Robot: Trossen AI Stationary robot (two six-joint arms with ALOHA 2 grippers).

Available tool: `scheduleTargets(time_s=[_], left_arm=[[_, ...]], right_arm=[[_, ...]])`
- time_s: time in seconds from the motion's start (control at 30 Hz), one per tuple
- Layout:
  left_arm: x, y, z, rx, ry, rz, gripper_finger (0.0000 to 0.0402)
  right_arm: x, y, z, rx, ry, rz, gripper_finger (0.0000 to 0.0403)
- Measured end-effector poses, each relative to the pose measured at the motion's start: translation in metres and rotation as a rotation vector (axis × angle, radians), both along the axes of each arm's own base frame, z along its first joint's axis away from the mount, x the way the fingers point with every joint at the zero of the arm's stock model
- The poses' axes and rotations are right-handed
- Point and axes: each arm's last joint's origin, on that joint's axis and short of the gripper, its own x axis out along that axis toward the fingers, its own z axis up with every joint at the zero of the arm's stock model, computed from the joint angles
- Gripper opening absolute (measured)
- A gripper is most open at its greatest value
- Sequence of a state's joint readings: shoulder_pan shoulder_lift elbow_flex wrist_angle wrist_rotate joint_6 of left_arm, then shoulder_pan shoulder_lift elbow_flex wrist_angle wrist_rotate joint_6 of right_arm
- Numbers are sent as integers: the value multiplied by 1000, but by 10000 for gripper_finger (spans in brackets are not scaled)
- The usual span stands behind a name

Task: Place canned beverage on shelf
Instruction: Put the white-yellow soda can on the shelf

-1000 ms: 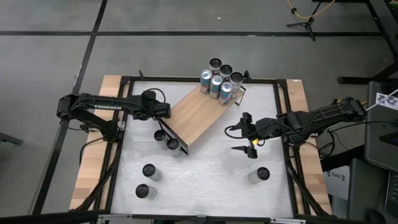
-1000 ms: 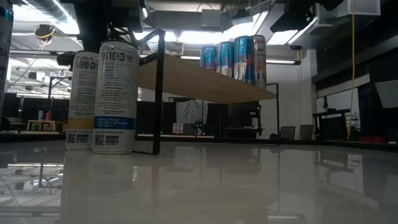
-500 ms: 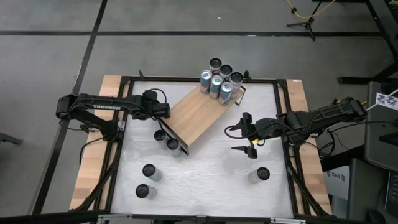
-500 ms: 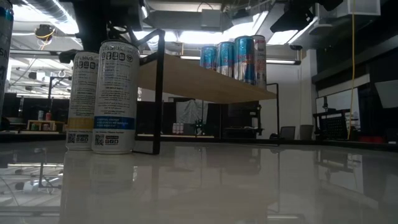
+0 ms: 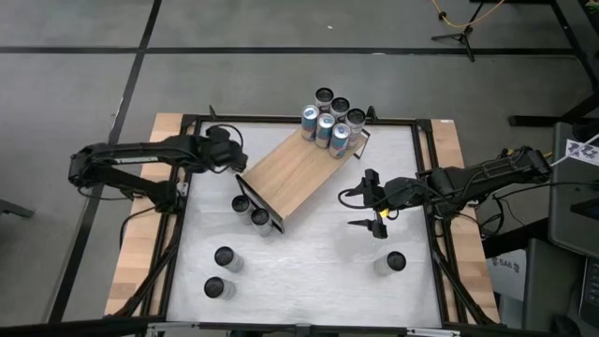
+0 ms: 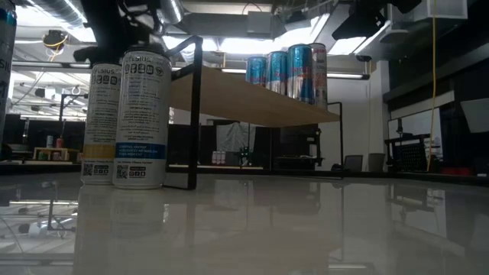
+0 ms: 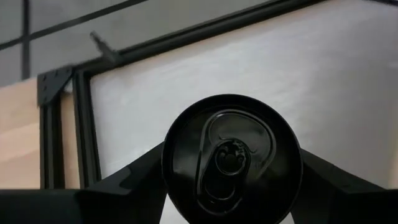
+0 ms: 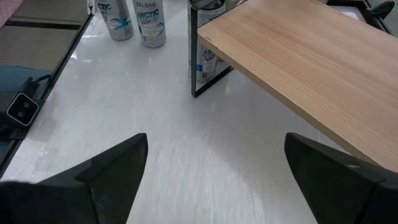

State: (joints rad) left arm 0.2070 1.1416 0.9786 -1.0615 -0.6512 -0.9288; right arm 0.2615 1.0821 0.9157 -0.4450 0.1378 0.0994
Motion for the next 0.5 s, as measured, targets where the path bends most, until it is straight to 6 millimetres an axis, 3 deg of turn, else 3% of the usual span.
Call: scheduleTargets(time_s=[0.5], left_arm=[[-8, 7, 89, 124, -15, -353, 243]], right_arm=[[0, 0, 0, 0, 0, 0, 374]])
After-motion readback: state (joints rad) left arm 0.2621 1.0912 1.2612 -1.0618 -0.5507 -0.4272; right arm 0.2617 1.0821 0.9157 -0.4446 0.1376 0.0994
